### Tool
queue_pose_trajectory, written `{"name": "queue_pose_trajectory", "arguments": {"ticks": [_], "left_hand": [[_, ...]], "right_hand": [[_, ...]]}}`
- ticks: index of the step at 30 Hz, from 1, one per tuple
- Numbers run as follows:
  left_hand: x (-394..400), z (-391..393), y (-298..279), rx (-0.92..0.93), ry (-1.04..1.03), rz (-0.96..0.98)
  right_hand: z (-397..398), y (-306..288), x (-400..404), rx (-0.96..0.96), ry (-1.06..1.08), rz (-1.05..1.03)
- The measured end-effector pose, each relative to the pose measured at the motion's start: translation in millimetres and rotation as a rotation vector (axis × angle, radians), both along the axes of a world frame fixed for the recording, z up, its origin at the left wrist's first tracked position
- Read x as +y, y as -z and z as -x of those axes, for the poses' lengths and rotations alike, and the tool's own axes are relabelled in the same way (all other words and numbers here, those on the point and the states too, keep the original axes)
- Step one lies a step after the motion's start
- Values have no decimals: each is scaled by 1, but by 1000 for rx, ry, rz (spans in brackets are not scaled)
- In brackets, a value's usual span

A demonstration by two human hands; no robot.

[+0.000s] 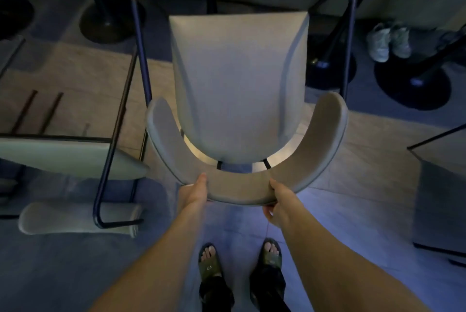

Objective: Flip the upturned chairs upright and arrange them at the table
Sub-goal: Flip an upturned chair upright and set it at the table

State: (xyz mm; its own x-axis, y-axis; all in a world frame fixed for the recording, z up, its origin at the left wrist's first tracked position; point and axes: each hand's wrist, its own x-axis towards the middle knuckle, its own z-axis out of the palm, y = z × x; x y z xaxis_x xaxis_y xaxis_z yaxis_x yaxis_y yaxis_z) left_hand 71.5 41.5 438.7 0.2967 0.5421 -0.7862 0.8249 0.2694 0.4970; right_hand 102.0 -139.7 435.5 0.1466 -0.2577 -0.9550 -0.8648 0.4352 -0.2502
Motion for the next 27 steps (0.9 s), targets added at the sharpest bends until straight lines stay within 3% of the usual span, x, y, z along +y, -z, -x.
{"name": "queue_pose_trajectory", "arguments": {"ticks": [6, 11, 17, 19, 27], "left_hand": [[13, -28, -37, 16, 61, -42], [42, -73, 4, 55, 100, -25], [43, -130, -51, 48, 84, -180], [49, -155, -30, -14, 21, -138], [42, -219, -75, -110, -122, 65]], "right_hand": [[-24, -38, 7, -43, -3, -14], [-59, -49, 14, -33, -3, 25], [-108, -53, 29, -51, -55, 10], [-125, -62, 34, -68, -91, 21], [-190, -60, 40, -56, -157, 17]]}}
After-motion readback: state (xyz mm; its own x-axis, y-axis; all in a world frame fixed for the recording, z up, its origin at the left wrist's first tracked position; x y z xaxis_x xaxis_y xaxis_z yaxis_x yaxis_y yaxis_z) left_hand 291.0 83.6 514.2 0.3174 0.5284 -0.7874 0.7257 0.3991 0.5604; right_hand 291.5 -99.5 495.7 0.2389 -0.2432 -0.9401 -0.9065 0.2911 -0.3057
